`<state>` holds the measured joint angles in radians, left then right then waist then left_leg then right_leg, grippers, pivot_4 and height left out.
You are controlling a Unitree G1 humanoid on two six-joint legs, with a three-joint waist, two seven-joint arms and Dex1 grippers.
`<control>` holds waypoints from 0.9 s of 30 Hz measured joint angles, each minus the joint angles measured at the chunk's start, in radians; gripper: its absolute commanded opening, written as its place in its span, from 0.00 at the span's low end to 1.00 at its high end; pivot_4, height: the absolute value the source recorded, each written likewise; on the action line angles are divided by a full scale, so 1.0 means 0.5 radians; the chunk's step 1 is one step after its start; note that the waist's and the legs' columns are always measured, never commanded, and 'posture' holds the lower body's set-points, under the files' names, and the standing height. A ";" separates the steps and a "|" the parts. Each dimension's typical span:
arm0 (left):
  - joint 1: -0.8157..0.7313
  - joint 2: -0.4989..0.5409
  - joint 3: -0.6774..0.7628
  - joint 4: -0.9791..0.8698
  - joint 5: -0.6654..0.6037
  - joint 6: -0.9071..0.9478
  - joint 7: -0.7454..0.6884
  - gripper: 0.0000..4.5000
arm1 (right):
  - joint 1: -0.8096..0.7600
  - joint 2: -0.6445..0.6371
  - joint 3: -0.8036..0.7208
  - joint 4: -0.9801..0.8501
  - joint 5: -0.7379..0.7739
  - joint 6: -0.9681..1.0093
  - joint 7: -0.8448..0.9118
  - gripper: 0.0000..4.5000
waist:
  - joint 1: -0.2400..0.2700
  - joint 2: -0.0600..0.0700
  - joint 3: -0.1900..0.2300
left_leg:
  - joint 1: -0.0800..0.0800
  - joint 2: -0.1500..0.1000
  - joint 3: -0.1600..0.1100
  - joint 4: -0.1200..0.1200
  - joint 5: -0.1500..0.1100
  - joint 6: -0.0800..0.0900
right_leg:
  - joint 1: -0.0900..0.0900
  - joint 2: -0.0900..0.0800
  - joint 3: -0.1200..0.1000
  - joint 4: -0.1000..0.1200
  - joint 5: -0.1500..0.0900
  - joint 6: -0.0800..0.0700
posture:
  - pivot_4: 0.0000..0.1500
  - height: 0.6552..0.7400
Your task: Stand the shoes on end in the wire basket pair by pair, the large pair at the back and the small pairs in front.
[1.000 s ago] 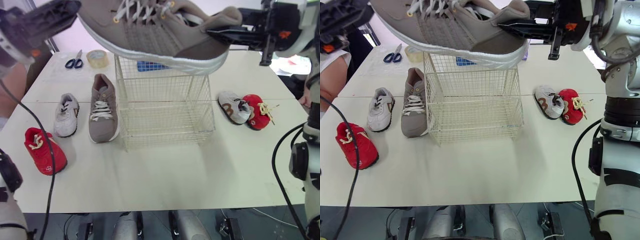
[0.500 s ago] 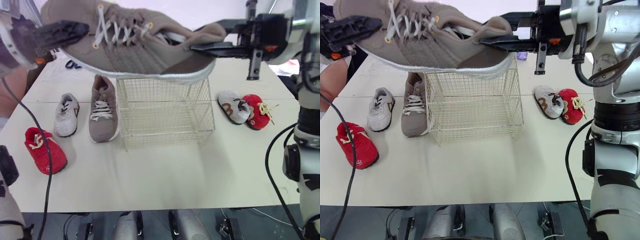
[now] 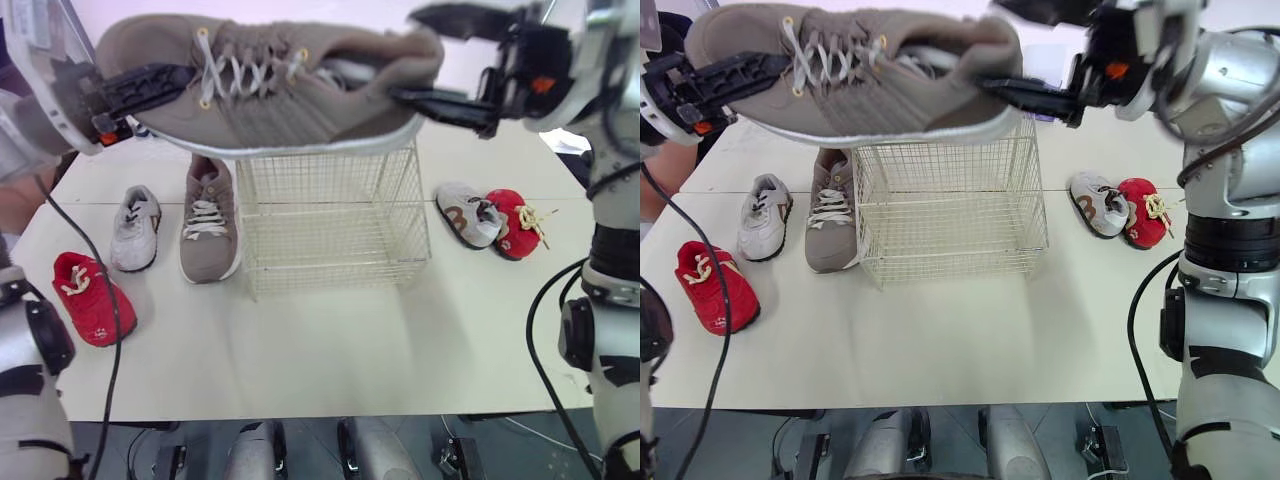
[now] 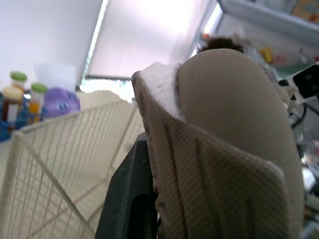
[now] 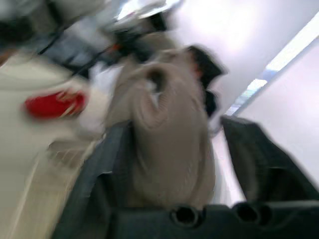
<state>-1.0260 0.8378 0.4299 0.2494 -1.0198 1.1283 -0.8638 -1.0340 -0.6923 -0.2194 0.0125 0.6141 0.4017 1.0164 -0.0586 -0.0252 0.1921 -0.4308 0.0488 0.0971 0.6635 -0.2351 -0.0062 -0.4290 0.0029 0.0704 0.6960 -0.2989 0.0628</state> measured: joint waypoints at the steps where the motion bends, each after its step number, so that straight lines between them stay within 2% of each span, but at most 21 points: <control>1: 0.050 -0.058 0.099 -0.063 -0.061 -0.001 0.097 0.16 | 0.079 0.041 -0.128 0.013 0.068 0.081 -0.161 0.97 | 0.005 -0.001 -0.001 | 0.000 0.000 -0.001 0.003 0.000 0.000 | 0.000 0.000 0.000 0.002 0.000 0.000 | 1.00 1.00; 4: 0.173 -0.322 0.321 -0.325 -0.233 -0.060 0.423 0.16 | 0.357 0.244 -0.382 -0.021 0.304 0.307 -0.518 0.97 | 0.029 -0.003 -0.002 | 0.005 0.000 -0.001 0.004 0.000 0.000 | 0.005 -0.001 0.000 0.007 0.001 0.002 | 1.00 1.00; 7: 0.243 -0.668 0.446 -0.596 -0.306 -0.306 0.783 0.16 | 0.603 0.482 -0.369 -0.100 0.516 0.500 -0.683 0.97 | 0.029 -0.003 -0.002 | 0.008 0.000 -0.002 0.004 0.003 -0.002 | 0.006 0.002 0.000 0.009 0.007 0.002 | 1.00 1.00; 9: 0.303 -0.921 0.460 -0.761 -0.298 -0.527 0.975 0.16 | 0.648 0.671 -0.364 -0.126 0.680 0.588 -0.806 0.97 | 0.022 -0.002 -0.002 | 0.009 0.000 -0.001 0.004 0.005 -0.001 | 0.006 0.004 0.003 0.009 0.013 0.003 | 1.00 1.00; 12: 0.348 -1.177 0.419 -0.844 -0.276 -0.811 1.159 0.16 | 0.594 0.916 -0.253 -0.225 0.784 0.610 -0.955 0.97 | 0.020 -0.002 -0.002 | 0.009 0.001 -0.001 0.004 0.010 -0.002 | 0.005 0.008 0.003 0.009 0.016 0.002 | 1.00 1.00; 18: 0.424 -1.311 0.286 -0.922 -0.304 -0.963 1.228 0.16 | 0.322 1.178 -0.106 -0.150 0.756 0.442 -1.007 0.97 | 0.029 -0.003 -0.002 | 0.007 -0.001 0.000 0.004 0.011 0.000 | 0.005 0.007 0.002 0.006 0.016 0.002 | 1.00 1.00; 27: 0.590 -1.336 0.129 -0.982 -0.379 -1.013 1.308 0.16 | 0.137 1.237 -0.038 0.141 0.644 0.191 -0.869 0.97 | 0.026 -0.004 -0.002 | 0.003 -0.001 0.001 -0.001 0.007 0.006 | 0.004 0.006 0.001 -0.005 0.017 0.004 | 1.00 1.00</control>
<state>-0.7310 0.1697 0.4945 -0.2414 -1.2093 0.6216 -0.2099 -0.9655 -0.0740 -0.2386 0.0832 0.9360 0.4974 0.5822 -0.0455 -0.0270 0.1909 -0.4295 0.0485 0.0974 0.6632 -0.2314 -0.0031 -0.4268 0.0060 0.0709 0.6935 -0.2904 0.0646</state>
